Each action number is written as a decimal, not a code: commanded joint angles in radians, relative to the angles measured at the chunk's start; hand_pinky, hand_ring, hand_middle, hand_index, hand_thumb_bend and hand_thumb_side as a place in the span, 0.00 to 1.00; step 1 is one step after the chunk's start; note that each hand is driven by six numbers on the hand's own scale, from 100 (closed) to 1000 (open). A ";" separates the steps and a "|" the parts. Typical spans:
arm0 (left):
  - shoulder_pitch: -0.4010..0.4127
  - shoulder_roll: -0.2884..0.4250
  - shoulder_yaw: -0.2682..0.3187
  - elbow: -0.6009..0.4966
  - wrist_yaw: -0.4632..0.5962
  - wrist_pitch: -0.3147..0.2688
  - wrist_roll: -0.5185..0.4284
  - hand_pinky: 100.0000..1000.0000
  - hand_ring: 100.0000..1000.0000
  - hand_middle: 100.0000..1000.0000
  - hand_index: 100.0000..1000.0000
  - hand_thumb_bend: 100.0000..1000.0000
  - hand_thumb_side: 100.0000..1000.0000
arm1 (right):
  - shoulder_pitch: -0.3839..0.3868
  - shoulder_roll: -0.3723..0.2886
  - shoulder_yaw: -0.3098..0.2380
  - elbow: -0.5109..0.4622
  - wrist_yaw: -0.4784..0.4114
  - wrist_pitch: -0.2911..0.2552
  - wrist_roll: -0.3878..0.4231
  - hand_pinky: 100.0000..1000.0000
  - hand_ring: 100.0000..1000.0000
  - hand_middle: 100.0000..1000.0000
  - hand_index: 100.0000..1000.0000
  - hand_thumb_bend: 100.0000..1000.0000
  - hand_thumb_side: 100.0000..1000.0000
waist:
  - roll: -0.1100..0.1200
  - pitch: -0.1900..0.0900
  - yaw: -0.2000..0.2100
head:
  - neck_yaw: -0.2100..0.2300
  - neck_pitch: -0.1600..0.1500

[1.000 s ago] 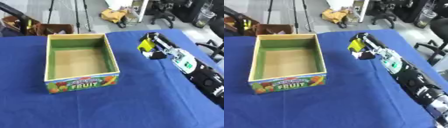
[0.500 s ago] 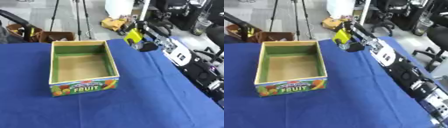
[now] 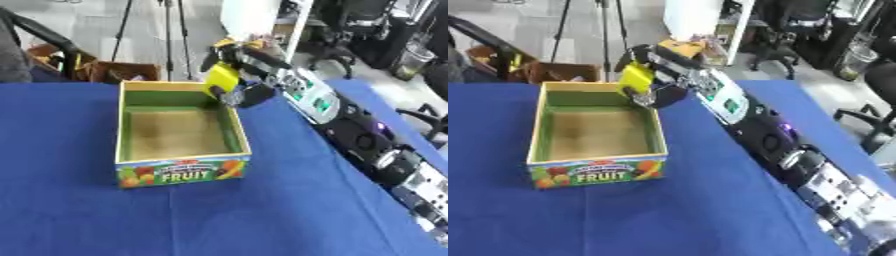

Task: Pick up objects on the table and place them in the box.

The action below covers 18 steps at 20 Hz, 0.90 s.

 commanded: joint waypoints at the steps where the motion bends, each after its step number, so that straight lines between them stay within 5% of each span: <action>1: -0.012 0.003 -0.003 -0.021 0.007 0.000 -0.007 0.55 0.62 0.51 0.65 0.34 1.00 | -0.025 -0.006 0.011 0.011 0.053 -0.022 0.035 0.11 0.47 0.72 0.75 0.00 0.15 | 0.002 -0.012 0.004 | -0.006 -0.002; 5: -0.015 -0.001 -0.004 -0.023 0.006 0.000 -0.012 0.55 0.62 0.51 0.65 0.34 1.00 | -0.041 0.028 0.038 0.036 0.129 -0.065 0.057 0.16 0.51 0.74 0.77 0.01 0.19 | -0.001 -0.007 0.007 | -0.007 0.000; 9: -0.018 -0.003 -0.004 -0.023 0.003 -0.001 -0.016 0.55 0.62 0.51 0.65 0.34 1.00 | -0.055 0.059 0.070 0.047 0.201 -0.124 0.096 0.44 0.73 0.83 0.80 0.05 0.35 | -0.004 -0.007 0.003 | -0.005 0.003; 13: -0.018 -0.003 -0.004 -0.021 0.001 -0.001 -0.018 0.55 0.62 0.51 0.65 0.34 0.99 | -0.059 0.078 0.091 0.041 0.266 -0.182 0.159 0.83 0.95 0.92 0.84 0.18 0.57 | -0.006 -0.013 -0.006 | -0.002 0.006; 18: -0.012 0.000 0.005 -0.015 -0.002 -0.002 -0.010 0.55 0.62 0.51 0.65 0.34 0.99 | -0.056 0.088 0.088 -0.008 0.235 -0.212 0.171 0.88 0.98 0.92 0.82 0.14 0.58 | -0.001 -0.031 -0.043 | 0.010 0.021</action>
